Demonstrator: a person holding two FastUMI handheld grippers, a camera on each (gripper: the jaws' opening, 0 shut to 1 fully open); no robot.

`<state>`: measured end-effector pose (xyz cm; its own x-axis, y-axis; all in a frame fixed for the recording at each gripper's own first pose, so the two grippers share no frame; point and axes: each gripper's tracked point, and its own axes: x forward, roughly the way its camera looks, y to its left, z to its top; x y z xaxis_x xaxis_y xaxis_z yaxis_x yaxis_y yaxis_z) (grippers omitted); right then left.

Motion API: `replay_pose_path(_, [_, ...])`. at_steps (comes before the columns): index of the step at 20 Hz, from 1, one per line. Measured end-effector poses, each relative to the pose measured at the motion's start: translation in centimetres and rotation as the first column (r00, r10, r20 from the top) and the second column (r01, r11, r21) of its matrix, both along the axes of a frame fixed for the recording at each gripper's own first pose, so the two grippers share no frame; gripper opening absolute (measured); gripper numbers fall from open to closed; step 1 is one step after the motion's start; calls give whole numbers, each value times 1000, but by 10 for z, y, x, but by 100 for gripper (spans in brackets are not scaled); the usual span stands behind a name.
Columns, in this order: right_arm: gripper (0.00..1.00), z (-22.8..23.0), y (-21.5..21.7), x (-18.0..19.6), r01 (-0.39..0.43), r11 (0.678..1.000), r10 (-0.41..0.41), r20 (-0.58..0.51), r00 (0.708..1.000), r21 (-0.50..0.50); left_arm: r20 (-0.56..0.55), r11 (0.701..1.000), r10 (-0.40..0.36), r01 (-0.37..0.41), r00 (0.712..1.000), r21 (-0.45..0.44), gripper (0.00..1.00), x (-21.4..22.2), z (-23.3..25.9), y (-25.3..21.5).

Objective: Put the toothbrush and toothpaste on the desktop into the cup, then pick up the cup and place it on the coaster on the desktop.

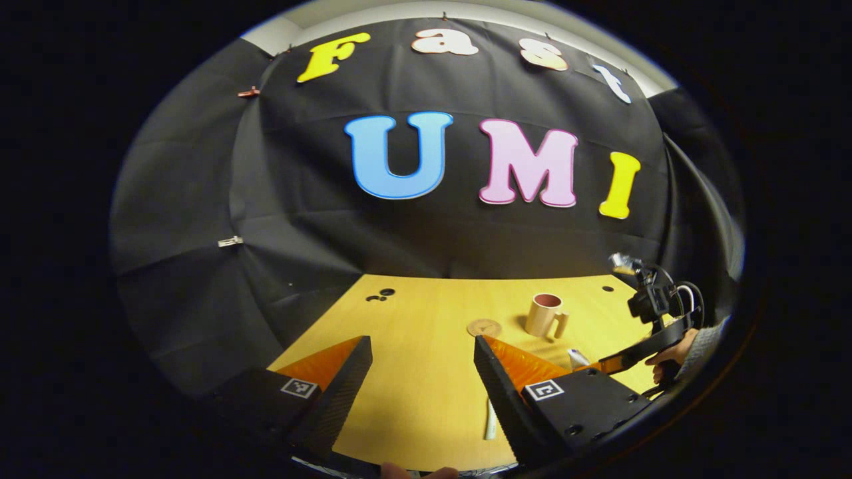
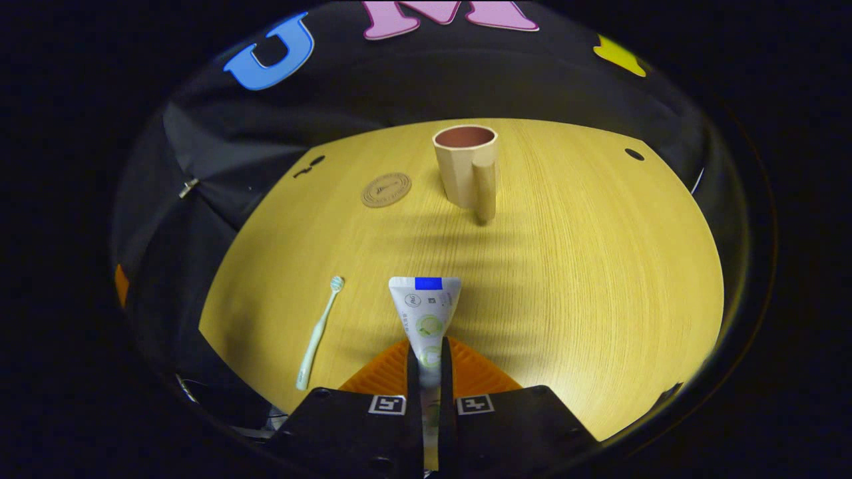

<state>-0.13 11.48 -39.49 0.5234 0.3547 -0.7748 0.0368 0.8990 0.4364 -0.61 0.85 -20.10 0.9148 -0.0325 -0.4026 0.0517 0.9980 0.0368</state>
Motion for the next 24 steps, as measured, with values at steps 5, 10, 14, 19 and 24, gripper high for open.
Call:
replay_pose_path(5, [13,60,-31,-7,19,997,-30,157,987,75,-112,998,-59,56,992,-31,98,21,-45,-48])
replay_pose_path(10, [13,92,-65,-17,-40,998,26,275,961,47,-240,991,-119,128,963,25,97,34,-111,-70])
replay_pose_path(14, [13,100,-89,-29,-59,997,42,293,955,48,-359,982,-132,171,924,81,95,36,-166,-80])
replay_pose_path(19, [13,87,-119,-30,-52,998,38,280,959,42,-463,980,-106,173,880,103,90,38,-213,-81])
replay_pose_path(24, [13,75,-143,-31,-43,999,37,270,962,18,-556,980,-74,165,828,116,84,26,-243,-76])
